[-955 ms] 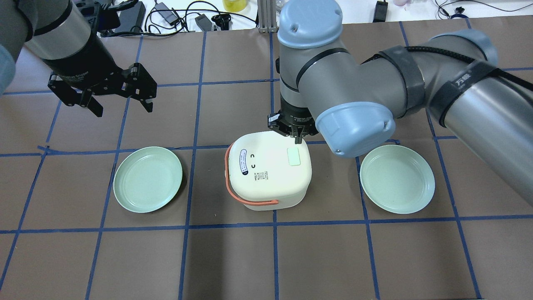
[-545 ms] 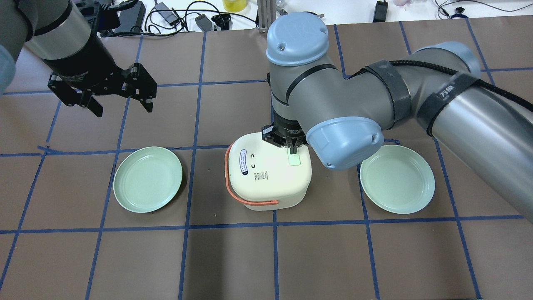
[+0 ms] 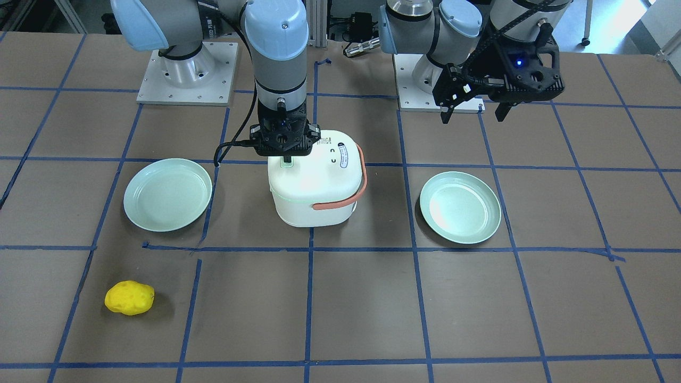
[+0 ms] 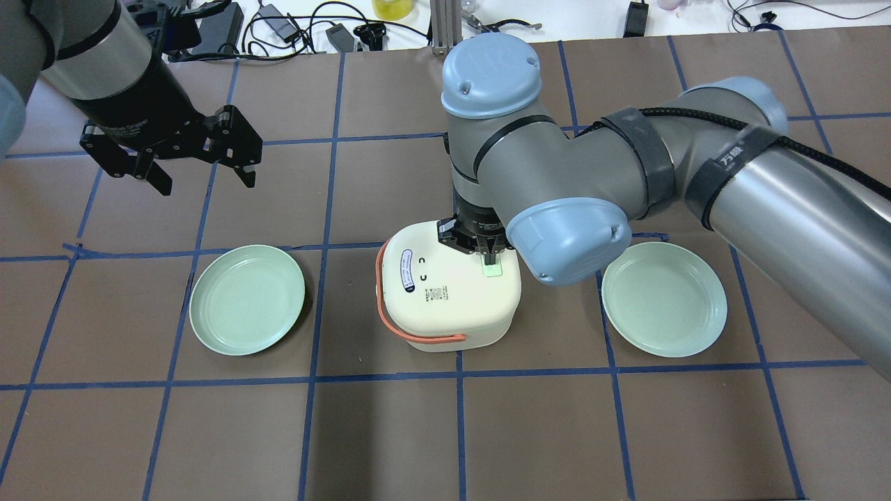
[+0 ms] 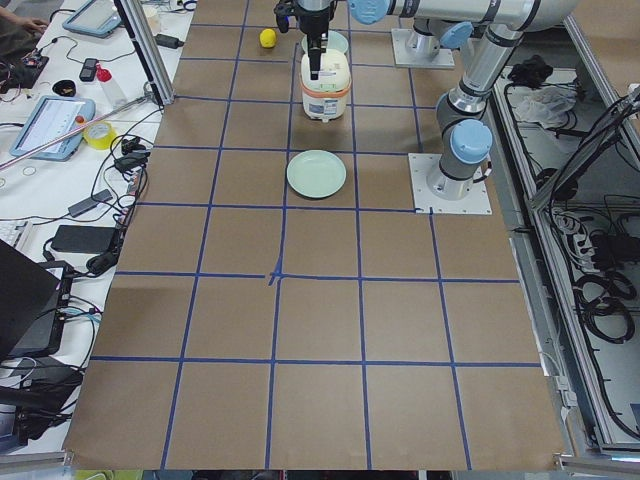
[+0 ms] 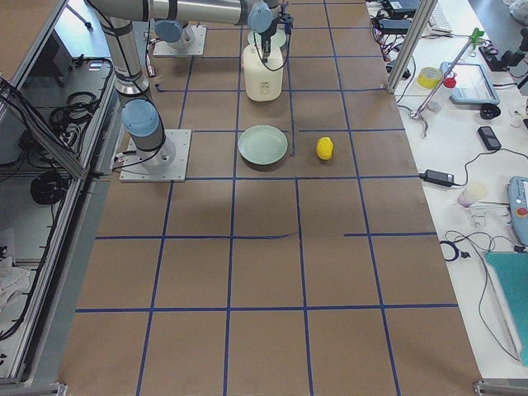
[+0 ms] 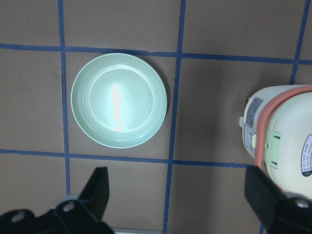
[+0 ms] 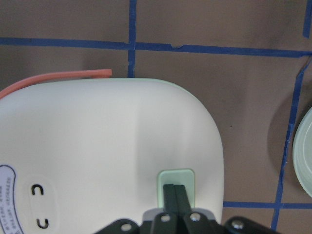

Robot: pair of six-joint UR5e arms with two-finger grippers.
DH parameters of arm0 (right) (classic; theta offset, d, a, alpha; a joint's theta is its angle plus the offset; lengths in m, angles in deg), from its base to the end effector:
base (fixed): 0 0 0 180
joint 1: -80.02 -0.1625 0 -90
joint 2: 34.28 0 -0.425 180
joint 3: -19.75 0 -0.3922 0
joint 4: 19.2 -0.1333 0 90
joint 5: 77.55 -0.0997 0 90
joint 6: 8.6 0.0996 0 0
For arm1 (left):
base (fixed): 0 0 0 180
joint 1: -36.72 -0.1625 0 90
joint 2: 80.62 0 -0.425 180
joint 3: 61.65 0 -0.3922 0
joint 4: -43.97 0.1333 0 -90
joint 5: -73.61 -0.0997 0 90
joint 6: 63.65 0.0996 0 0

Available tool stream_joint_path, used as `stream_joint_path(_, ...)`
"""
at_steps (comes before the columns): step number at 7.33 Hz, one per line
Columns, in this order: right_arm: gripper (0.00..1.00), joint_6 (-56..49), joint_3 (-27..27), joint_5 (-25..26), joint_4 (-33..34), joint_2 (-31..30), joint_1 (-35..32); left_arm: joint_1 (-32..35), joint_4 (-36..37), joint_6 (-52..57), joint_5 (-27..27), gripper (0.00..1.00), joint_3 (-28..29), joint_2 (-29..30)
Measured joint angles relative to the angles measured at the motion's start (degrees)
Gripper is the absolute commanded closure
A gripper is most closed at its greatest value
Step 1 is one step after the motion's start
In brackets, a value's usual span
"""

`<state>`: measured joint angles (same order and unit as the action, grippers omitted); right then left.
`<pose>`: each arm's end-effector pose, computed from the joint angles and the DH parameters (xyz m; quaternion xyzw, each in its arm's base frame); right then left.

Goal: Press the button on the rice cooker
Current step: 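Press down on the green lid button with the closed right gripper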

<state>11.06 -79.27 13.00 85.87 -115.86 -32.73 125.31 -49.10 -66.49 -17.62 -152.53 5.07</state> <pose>0.3277 -0.4393 0.3617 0.0271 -0.9994 -0.0175 0.0120 -0.1198 -0.4630 0.5108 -0.0371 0.9992 -0.0033 0.0107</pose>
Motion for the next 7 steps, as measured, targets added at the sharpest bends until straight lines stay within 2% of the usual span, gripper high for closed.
stream_joint_path(3, 1.0, -0.12, -0.1, 0.0, -0.02, 0.29, -0.01, 0.0, 0.0, 0.01, 0.0, 0.0, 0.0, 0.0)
stream_joint_path(4, 0.86, -0.11, -0.07, 0.04, 0.1, 0.29, -0.01, 0.0, 0.0, -0.01, 0.0, 0.0, 0.0, 0.0)
stream_joint_path(5, 0.37, -0.11, 0.21, 0.06, 0.15, 0.2, -0.01, 0.0, 0.0, 0.01, 0.0, 0.0, 0.0, 0.0)
stream_joint_path(7, 0.31, -0.09, 2.24, 0.63, 0.05, -0.93, 0.2, 0.0, 0.0, 0.03, 0.0, 0.0, 0.0, 0.0)
